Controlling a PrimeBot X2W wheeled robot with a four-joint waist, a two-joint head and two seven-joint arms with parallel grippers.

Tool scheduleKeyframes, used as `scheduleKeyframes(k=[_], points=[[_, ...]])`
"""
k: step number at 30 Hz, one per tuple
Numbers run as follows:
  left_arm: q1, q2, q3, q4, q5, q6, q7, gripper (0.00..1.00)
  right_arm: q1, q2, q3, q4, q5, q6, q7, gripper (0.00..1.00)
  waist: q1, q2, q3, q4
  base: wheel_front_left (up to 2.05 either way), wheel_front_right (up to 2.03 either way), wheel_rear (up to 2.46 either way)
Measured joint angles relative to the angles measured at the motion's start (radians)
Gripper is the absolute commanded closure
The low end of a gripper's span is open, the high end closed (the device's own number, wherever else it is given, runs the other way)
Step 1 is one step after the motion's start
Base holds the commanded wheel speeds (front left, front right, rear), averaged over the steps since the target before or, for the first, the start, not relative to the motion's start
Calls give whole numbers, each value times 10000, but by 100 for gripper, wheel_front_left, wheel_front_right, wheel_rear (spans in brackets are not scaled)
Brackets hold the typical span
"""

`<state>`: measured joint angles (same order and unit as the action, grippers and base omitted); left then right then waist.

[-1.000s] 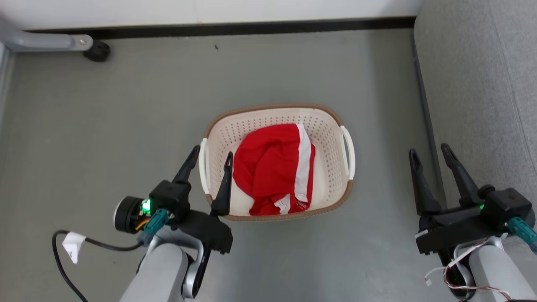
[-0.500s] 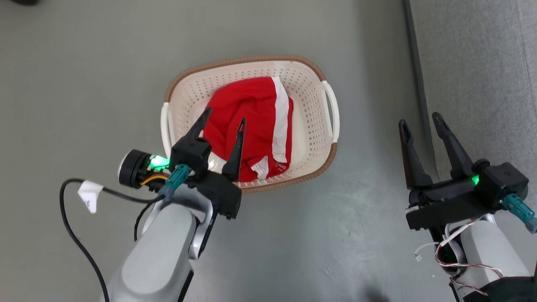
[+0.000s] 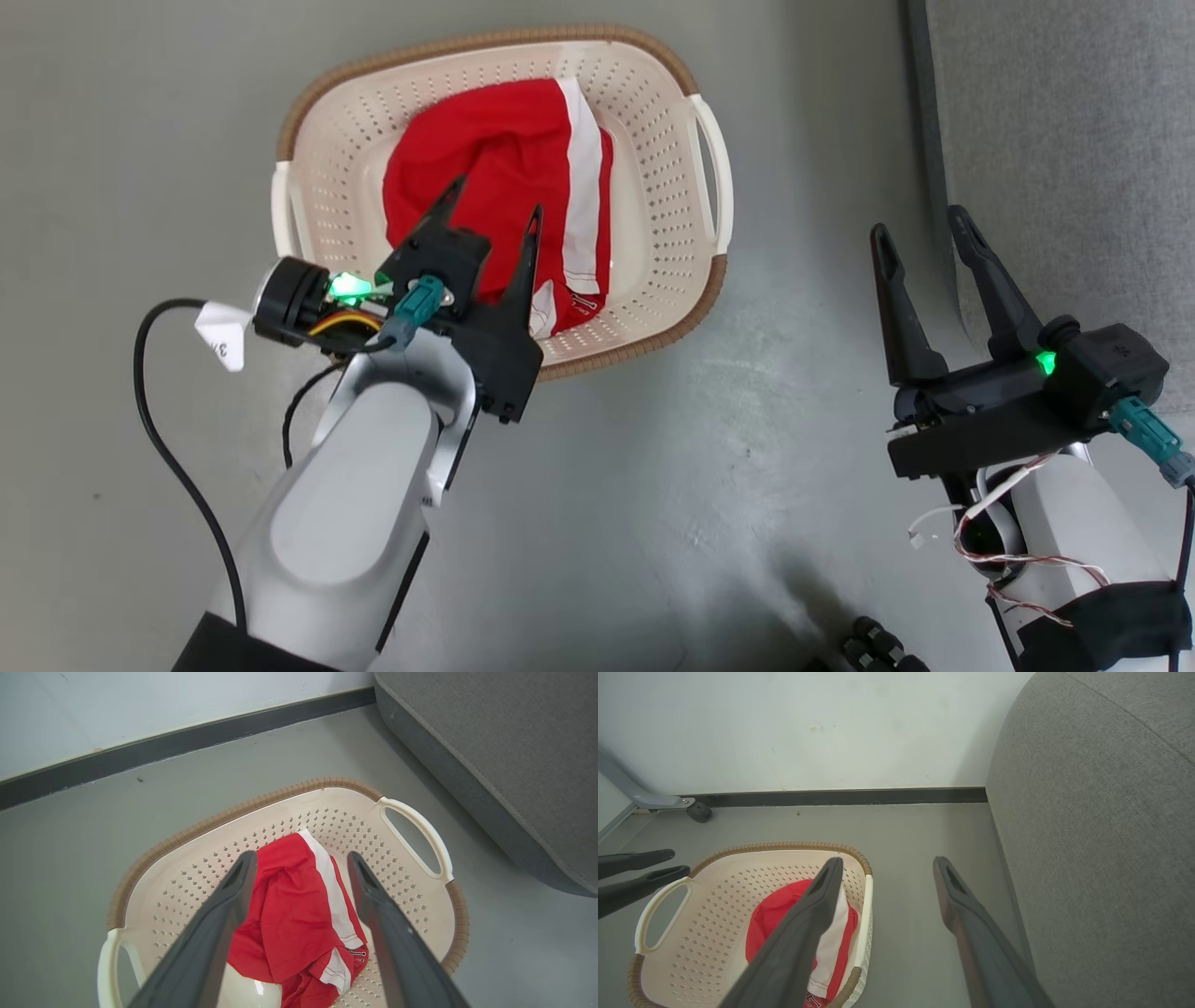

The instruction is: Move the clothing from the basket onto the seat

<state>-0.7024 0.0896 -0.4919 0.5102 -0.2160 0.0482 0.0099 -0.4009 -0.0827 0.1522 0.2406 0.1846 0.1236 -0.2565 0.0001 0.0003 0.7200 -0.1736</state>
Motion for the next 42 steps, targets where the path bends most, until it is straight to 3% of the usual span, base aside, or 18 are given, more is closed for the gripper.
scheduleKeyframes(k=[16, 29, 42], points=[[-1707, -150, -286, 796, 529, 236, 1676, 0, -547, 159, 360, 121, 17, 0, 0, 0, -1, -2, 1192, -386, 0, 0, 0], [-2620, -188, 67, 1760, 685, 502, 2984, 0, -878, 234, 807, 247, 192, 0, 0, 0, 0, -1, 1956, -813, 0, 0, 0], [-3245, 65, 683, 2309, 681, 662, 3507, 0, -1030, 297, 974, 320, 382, 0, 0, 0, 0, -1, 2771, -1350, 0, 0, 0]])
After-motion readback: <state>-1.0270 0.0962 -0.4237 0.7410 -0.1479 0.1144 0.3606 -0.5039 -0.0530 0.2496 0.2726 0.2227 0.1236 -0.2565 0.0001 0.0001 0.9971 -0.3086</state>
